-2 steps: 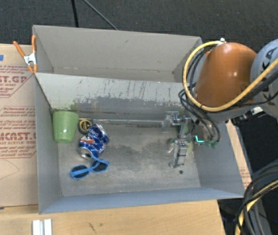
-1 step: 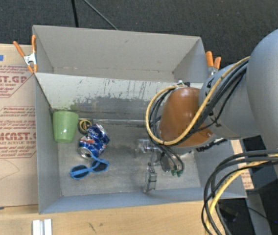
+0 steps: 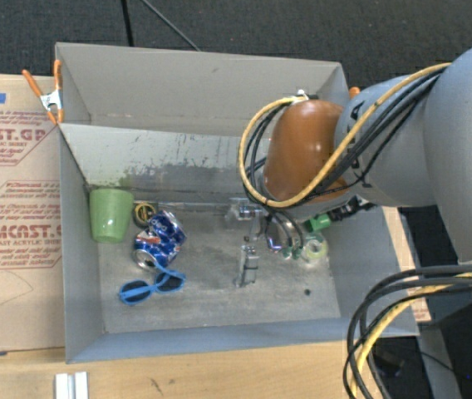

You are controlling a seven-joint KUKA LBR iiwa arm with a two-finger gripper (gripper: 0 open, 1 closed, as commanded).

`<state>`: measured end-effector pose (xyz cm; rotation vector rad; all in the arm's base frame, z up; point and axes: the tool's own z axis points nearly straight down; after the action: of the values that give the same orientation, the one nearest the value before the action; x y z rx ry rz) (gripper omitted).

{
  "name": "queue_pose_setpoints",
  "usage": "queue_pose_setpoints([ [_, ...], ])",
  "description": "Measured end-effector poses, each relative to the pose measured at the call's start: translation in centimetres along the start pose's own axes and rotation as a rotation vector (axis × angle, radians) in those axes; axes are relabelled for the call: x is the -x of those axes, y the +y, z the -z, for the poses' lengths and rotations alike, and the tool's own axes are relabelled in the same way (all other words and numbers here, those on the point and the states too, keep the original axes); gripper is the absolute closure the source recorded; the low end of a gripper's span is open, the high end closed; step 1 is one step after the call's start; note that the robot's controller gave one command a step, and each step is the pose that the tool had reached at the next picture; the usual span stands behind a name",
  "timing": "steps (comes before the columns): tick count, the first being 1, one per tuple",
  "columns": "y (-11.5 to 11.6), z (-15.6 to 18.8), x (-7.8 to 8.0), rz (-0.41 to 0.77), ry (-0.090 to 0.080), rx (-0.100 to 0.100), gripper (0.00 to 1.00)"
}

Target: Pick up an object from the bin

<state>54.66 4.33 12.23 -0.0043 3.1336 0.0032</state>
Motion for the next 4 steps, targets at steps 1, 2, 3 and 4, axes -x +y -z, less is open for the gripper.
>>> queue_pose_setpoints([
  [1,0.3,-2.1,1.7,-0.034,0.006,-0.001,0.0],
  [2,-1.2,-0.8,0.8,0.083,0.006,-0.002,0.0],
  [3,-0.5,-1.7,2.3,0.077,0.005,-0.001,0.0],
  [4,0.3,-2.2,4.7,0.019,0.004,0.0,0.0],
])
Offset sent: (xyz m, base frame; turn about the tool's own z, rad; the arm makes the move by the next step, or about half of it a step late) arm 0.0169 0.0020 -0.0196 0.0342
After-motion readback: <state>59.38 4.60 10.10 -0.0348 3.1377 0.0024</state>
